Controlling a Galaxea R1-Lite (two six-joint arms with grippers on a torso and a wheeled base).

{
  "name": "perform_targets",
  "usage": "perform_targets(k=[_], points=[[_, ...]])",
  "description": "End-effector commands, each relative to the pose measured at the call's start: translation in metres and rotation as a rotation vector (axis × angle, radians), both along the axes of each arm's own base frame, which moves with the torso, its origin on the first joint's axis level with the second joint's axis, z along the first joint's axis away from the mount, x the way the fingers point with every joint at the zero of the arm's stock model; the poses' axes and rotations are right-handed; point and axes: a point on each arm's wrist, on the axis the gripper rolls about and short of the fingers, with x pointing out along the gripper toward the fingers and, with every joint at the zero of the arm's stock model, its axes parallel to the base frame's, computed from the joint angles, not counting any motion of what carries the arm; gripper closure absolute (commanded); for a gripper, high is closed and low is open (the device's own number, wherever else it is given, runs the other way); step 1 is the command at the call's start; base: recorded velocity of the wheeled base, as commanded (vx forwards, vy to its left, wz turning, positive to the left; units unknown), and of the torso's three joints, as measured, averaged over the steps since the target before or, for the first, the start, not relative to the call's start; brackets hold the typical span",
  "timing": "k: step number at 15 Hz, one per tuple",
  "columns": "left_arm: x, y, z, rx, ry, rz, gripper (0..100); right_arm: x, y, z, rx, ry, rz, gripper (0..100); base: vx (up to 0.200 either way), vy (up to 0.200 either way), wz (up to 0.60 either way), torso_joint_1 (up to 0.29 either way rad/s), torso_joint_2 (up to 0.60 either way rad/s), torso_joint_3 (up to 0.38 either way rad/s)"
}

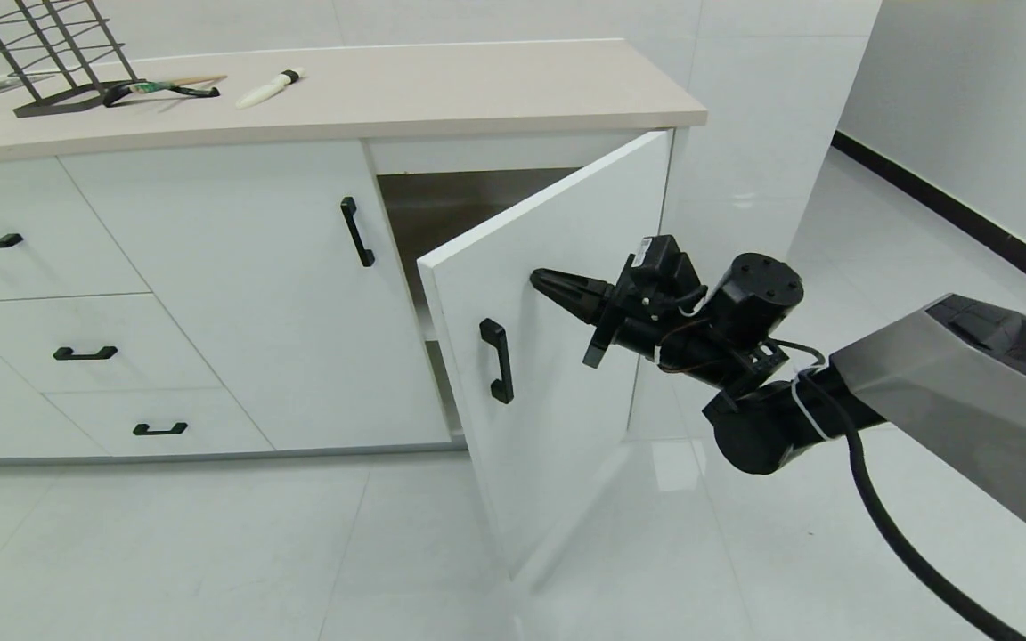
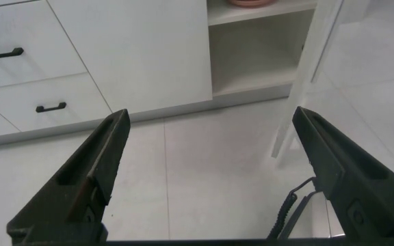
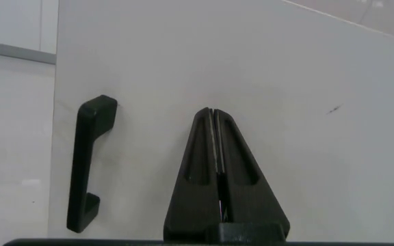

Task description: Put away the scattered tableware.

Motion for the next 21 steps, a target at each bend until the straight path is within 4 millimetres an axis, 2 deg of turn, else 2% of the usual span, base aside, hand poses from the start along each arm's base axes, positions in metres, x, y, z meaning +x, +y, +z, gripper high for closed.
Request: perform_targets(k=[1, 7, 10, 12, 15, 18, 19, 20, 21], points=[[0.000, 0.000, 0.000, 0.000, 0.001, 0.000, 0, 0.016, 0.010, -0.015, 0.018, -0.003, -0.013, 100, 0.000, 0.000, 0.00, 0.000, 0.00, 0.000], [0.000, 0.000, 0.000, 0.000, 0.001, 0.000, 0, 0.043, 0.026, -0.037, 0.064, -0.043, -0.027, 100, 0.000, 0.000, 0.00, 0.000, 0.00, 0.000], [0.000, 0.000, 0.000, 0.000, 0.001, 0.000, 0, 0.046, 0.028, -0.034, 0.082, -0.062, -0.023, 100, 0.000, 0.000, 0.00, 0.000, 0.00, 0.000], [0.000, 0.000, 0.000, 0.000, 0.001, 0.001, 0, 0.043, 0.022, -0.032, 0.088, -0.064, -0.023, 100, 0.000, 0.000, 0.00, 0.000, 0.00, 0.000], [0.000, 0.000, 0.000, -0.002, 0.001, 0.001, 0, 0.012, -0.003, -0.046, 0.000, 0.082, -0.037, 100, 0.000, 0.000, 0.00, 0.000, 0.00, 0.000], [0.000, 0.000, 0.000, -0.004, -0.001, 0.004, 0, -0.037, -0.037, -0.027, -0.055, 0.169, -0.050, 100, 0.000, 0.000, 0.00, 0.000, 0.00, 0.000], [0.000, 0.000, 0.000, -0.005, 0.001, 0.006, 0, -0.075, -0.060, -0.014, -0.079, 0.208, -0.056, 100, 0.000, 0.000, 0.00, 0.000, 0.00, 0.000], [0.000, 0.000, 0.000, -0.007, 0.001, 0.007, 0, -0.105, -0.077, -0.007, -0.093, 0.230, -0.057, 100, 0.000, 0.000, 0.00, 0.000, 0.00, 0.000], [0.000, 0.000, 0.000, -0.007, 0.001, 0.009, 0, -0.119, -0.085, -0.006, -0.103, 0.245, -0.058, 100, 0.000, 0.000, 0.00, 0.000, 0.00, 0.000]])
